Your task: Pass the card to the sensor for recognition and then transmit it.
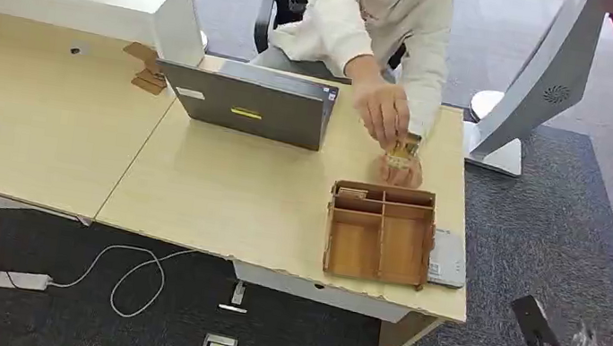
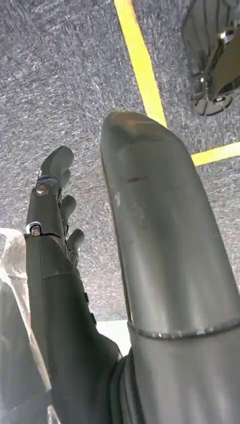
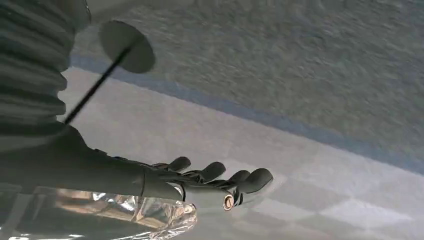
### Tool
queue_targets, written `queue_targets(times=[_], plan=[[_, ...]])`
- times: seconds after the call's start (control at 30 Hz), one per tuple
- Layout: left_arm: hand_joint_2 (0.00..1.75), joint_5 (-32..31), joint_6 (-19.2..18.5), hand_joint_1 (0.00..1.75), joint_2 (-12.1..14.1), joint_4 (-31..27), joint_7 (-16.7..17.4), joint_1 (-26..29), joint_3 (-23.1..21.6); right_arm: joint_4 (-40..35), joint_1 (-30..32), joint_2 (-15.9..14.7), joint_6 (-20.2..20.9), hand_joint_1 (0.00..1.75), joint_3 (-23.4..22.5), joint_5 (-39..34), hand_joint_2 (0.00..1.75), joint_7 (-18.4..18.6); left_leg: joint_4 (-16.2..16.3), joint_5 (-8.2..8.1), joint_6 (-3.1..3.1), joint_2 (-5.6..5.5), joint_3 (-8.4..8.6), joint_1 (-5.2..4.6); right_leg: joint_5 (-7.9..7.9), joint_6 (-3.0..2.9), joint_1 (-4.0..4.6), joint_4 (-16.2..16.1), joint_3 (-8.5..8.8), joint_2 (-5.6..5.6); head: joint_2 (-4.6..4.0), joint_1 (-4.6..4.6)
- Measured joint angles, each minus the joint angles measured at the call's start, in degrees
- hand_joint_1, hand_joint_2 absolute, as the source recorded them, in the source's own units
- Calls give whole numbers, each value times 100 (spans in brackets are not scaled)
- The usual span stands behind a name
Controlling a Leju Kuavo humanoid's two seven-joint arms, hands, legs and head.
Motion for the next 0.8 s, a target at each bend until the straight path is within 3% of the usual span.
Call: queue_targets(times=[0.2, 0.53, 0.8], plan=[[0, -2, -22, 0, 2, 0, -9, 0, 33, 315, 374, 9, 173, 0, 0, 9, 175, 153, -1, 0, 0, 1, 1, 0, 0, 0, 0, 0, 0, 0, 0, -2], [0, -63, -90, 0, 9, 2, -22, 0, 37, 655, 937, 39, 848, 0, -107, -308, 175, 566, -1, 0, 0, 2, 1, -2, -1, 0, -1, -1, 1, 0, 0, -2], [0, -94, -131, 0, 20, 2, -37, 0, 37, 833, 1247, 87, 1080, 0, -249, -439, 175, 776, -2, 0, 0, 4, 3, -2, -1, 0, -1, -1, 1, 1, 0, 0]])
